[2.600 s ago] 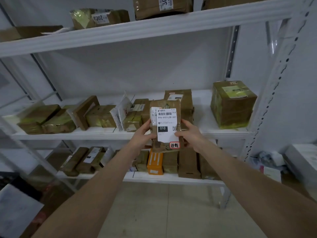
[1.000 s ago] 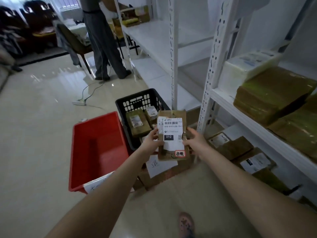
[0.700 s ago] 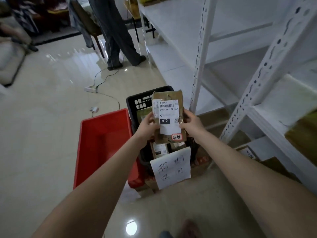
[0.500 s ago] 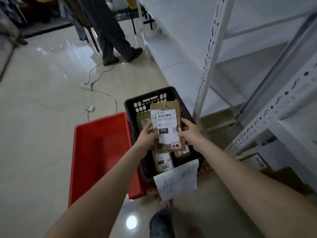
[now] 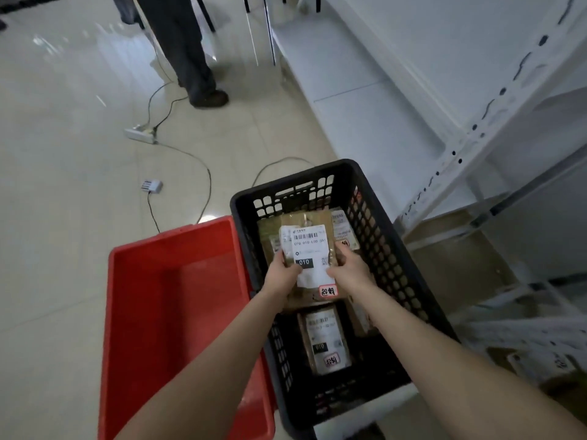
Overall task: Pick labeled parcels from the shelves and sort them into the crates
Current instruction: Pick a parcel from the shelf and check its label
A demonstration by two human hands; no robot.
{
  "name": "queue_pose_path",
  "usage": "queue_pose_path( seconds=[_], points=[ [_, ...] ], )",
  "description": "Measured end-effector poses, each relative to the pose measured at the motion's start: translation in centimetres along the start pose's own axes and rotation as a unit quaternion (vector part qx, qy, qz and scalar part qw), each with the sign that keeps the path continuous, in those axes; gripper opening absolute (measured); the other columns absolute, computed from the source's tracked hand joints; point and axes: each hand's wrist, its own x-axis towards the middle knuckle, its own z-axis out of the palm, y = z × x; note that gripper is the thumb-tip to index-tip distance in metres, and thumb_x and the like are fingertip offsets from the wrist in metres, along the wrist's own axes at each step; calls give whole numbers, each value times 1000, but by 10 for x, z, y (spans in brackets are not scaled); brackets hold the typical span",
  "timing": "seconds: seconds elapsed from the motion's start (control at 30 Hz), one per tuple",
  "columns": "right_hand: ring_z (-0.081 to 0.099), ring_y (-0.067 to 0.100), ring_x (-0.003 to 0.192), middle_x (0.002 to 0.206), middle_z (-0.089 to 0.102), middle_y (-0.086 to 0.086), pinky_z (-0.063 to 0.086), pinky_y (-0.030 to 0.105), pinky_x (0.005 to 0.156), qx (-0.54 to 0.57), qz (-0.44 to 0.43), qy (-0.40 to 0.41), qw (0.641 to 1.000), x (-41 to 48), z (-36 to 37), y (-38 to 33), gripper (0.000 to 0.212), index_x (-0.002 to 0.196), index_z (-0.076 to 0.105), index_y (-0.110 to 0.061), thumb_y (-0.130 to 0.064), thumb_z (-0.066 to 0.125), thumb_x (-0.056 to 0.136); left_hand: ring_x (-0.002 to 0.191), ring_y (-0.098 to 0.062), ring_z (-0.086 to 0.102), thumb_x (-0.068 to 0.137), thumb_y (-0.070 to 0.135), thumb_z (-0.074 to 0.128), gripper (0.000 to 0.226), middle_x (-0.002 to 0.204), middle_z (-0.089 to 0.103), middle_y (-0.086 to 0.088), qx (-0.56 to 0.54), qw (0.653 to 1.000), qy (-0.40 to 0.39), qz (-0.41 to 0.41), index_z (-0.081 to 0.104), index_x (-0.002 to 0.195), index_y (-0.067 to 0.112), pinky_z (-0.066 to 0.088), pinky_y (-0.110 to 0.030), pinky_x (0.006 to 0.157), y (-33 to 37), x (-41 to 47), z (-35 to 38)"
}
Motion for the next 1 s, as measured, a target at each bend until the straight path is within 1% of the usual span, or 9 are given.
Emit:
queue_pose_path(
  seconds=[0.1, 0.2, 0.3, 0.4, 0.47, 0.6, 0.73, 0.9, 1.0],
  points=[
    [64, 18, 88, 118, 61, -5, 57, 31, 71, -19, -4, -12, 1000, 38, 13, -11, 62, 137, 48, -33, -4, 58, 83, 97, -16, 62, 90, 2, 49, 56, 125, 61, -3, 12, 1000, 20, 5, 39, 142, 19, 51, -24, 67, 6, 40, -5],
    [63, 23, 95, 119, 64, -1, 56, 40, 83, -43, 0, -44, 998, 68, 24, -9, 52, 127, 57, -28, -8, 53, 80, 104, -19, 60, 89, 2, 51, 65, 132, 57, -4, 17, 999, 35, -7, 31, 148, 20, 53, -30, 78, -1, 70, -6],
    [61, 22, 101, 121, 64, 2, 54, 38, 84, -31, 6, -77, 997, 86, 33, -6, 53, 127, 58, -20, -3, 49, 78, 105, -21, 58, 89, 0, 51, 76, 132, 54, -5, 33, 998, 47, -21, 15, 153, 20, 51, -36, 91, -7, 85, -5],
    [59, 18, 99, 123, 62, 2, 52, 29, 69, -8, 15, -100, 995, 89, 37, -2, 55, 132, 54, -18, 1, 47, 81, 88, -14, 55, 90, 0, 51, 76, 121, 54, -5, 59, 997, 45, -23, 12, 153, 19, 49, -29, 77, -9, 84, -1],
    [56, 19, 111, 135, 55, 3, 46, 23, 70, -12, 10, -101, 995, 88, 37, 2, 58, 140, 46, -17, 1, 51, 85, 82, -11, 55, 89, 1, 53, 74, 129, 52, -8, 99, 994, 49, -16, 18, 152, 19, 48, -22, 66, -10, 80, 2],
    [45, 24, 128, 145, 44, 5, 43, 31, 96, -58, 3, -54, 997, 71, 27, 12, 60, 144, 40, -18, -13, 61, 88, 114, -26, 54, 84, 13, 64, 68, 137, 42, -10, 204, 977, 55, 3, 31, 144, 20, 51, -30, 85, -12, 63, 6],
    [52, 25, 119, 136, 50, 4, 46, 31, 88, -106, 1, -11, 994, 42, 2, 23, 49, 136, 48, -21, -16, 60, 88, 125, -32, 47, 87, 27, 64, 83, 149, 28, -13, 334, 941, 42, 33, 12, 152, 18, 48, -42, 96, -10, 35, 17],
    [55, 23, 112, 134, 48, 4, 50, 33, 88, -117, 9, 30, 993, -4, -25, 35, 51, 136, 48, -27, -20, 59, 88, 138, -29, 32, 89, 5, 55, 79, 157, 13, -11, 495, 865, 6, 86, 9, 152, 14, 45, -38, 100, -5, 1, 32],
    [52, 25, 113, 131, 48, 4, 47, 32, 86, -123, 26, 61, 990, -36, -42, 43, 50, 136, 47, -27, -27, 59, 88, 141, -29, 27, 87, 9, 60, 84, 159, 11, -9, 537, 834, -45, 117, 8, 153, 18, 44, -41, 104, 0, -20, 44]
  ],
)
